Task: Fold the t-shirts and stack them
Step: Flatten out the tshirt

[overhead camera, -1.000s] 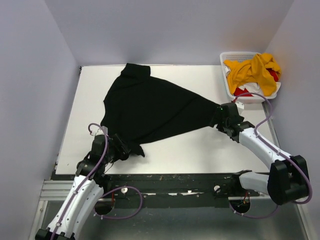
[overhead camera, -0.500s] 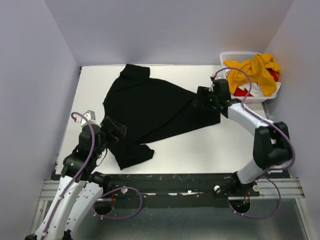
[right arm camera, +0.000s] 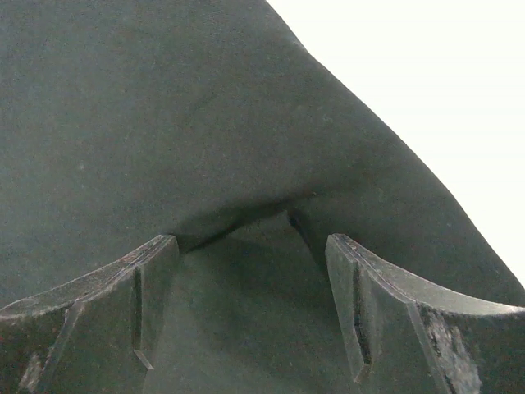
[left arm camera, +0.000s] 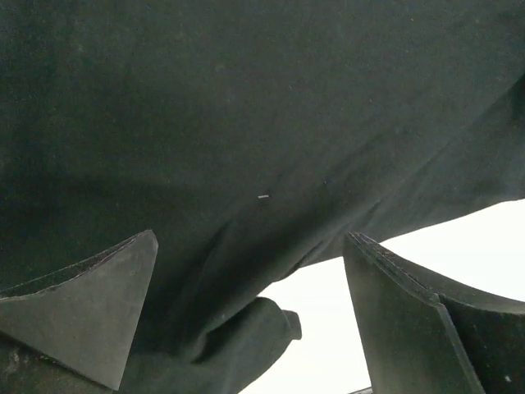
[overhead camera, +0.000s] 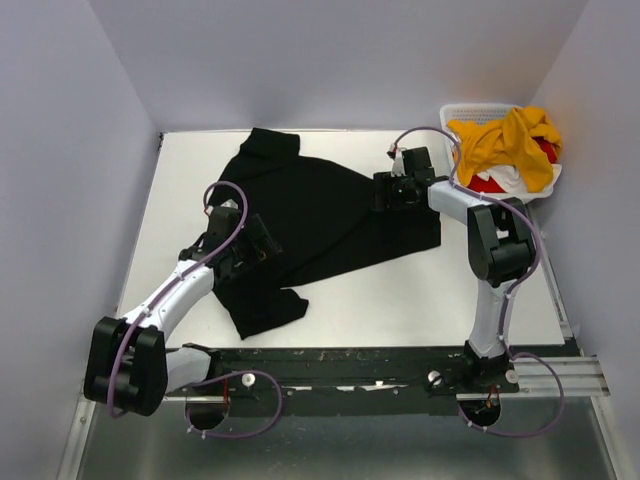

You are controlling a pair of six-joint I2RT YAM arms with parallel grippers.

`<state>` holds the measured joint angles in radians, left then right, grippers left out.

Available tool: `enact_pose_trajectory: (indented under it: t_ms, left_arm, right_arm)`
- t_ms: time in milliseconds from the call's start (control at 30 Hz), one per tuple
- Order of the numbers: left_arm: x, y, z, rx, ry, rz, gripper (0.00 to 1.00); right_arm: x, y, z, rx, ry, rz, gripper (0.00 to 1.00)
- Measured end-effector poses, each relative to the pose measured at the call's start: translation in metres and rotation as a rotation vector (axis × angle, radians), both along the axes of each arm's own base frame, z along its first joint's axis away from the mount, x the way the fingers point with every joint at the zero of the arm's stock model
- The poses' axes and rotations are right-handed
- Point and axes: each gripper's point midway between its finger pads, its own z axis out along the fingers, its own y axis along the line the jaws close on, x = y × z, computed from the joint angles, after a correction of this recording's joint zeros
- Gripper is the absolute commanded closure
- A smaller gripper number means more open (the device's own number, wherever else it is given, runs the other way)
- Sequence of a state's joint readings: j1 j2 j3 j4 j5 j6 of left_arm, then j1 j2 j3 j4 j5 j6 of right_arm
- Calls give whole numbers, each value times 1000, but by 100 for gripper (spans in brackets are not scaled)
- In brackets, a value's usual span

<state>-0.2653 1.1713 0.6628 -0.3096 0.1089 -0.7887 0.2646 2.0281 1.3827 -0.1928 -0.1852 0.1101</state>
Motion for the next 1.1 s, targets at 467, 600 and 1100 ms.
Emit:
enact_pose_trajectory:
  t_ms: [467, 600, 1100]
  left_arm:
    - [15, 10, -36, 13, 78, 37, 1]
    - [15, 11, -39, 14, 88, 39, 2]
    - [16, 9, -45, 5, 102, 30, 2]
  right_arm:
    - [-7, 23, -4, 93, 28, 129, 38]
    - [-20, 25, -3, 111, 42, 152, 49]
    - [-58, 18, 15, 131, 81, 116, 99]
